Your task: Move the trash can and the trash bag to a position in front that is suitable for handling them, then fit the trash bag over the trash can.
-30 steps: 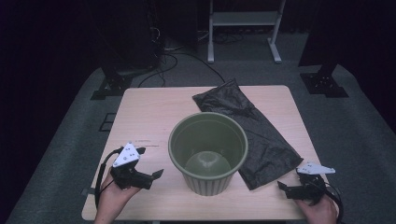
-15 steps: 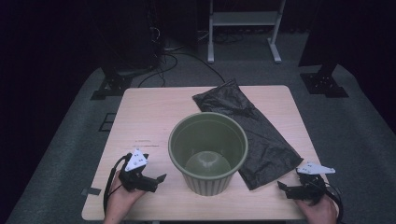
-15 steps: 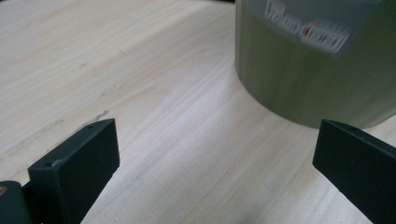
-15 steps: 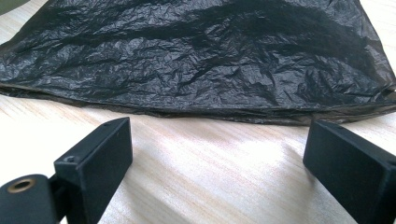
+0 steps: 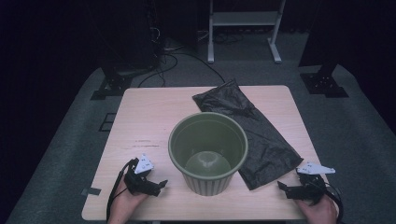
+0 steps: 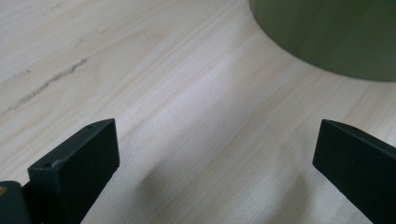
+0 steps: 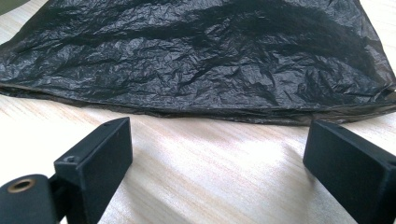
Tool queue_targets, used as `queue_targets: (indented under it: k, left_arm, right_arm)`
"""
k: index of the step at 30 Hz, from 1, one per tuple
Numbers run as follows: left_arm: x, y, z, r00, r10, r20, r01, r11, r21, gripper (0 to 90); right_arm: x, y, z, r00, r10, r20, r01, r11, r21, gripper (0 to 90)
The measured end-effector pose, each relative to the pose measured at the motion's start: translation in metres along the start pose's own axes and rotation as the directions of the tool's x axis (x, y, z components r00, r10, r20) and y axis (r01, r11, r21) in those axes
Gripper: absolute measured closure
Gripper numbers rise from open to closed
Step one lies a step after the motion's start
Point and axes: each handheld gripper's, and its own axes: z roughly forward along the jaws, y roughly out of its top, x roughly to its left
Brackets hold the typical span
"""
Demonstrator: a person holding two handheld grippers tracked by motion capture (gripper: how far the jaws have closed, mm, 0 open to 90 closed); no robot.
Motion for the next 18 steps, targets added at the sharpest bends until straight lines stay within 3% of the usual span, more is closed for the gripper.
queue_targets:
  k: [7, 11, 18]
  left_arm:
    - [0.0008, -0.0056, 0.0041, 0.9999, -0.01, 0.001, 0.01, 0.9999, 0.004, 0.0]
    - [0.0028, -0.0083, 0.0049, 0.9987, -0.039, 0.032, 0.039, 0.9992, -0.003, 0.0]
    - [0.0033, -0.0087, 0.005, 0.998, -0.046, 0.043, 0.046, 0.9989, 0.0, 0.0]
  right_arm:
    - [0.0, 0.0, 0.0, 1.0, 0.0, 0.0, 0.0, 1.0, 0.0, 6.6]
    - [-0.0001, 0.0003, 0.0005, 0.9999, 0.006, 0.011, -0.006, 1.0, 0.005, 4.3]
    - [0.001, 0.0005, -0.0012, 0.9995, -0.008, 0.031, 0.008, 1.0, -0.007, 4.4]
